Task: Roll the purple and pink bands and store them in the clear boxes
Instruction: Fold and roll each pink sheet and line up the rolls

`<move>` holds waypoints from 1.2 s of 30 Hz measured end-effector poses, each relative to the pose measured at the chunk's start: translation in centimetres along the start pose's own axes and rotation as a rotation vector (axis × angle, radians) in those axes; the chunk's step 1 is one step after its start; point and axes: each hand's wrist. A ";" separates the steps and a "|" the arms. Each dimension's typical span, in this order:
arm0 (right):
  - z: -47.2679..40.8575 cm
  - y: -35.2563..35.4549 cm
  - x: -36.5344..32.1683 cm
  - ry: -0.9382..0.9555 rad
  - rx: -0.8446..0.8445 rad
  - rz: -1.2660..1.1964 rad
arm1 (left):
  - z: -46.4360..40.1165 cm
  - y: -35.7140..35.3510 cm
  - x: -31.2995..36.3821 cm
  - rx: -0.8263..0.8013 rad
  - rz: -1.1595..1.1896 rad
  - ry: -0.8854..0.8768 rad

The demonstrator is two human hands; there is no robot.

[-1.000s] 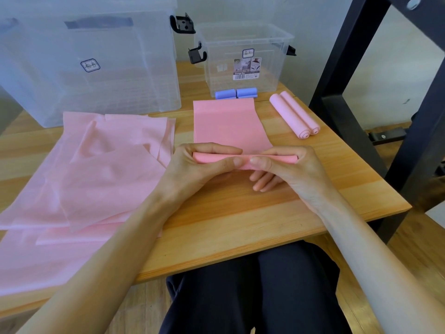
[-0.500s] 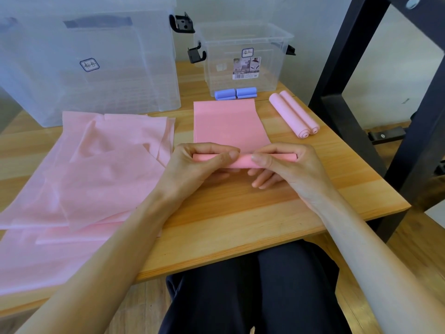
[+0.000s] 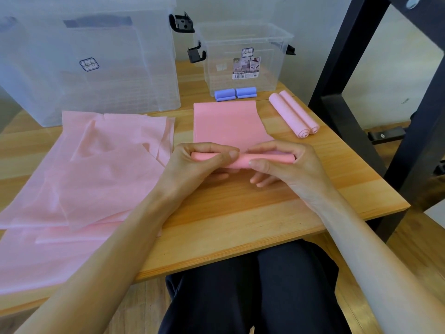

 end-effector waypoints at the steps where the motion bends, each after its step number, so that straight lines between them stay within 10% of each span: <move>1: 0.0 0.0 0.0 0.006 0.001 0.003 | -0.1 0.0 0.0 -0.001 0.004 0.010; 36: 0.1 0.0 -0.1 -0.022 0.006 -0.001 | -0.2 0.1 -0.2 0.054 -0.055 -0.047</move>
Point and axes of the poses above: each hand's wrist, its own z-axis away from the middle knuckle, its own y-axis out of the back of the hand, x = y × z, and after that the axes turned 12 degrees about y, right-handed
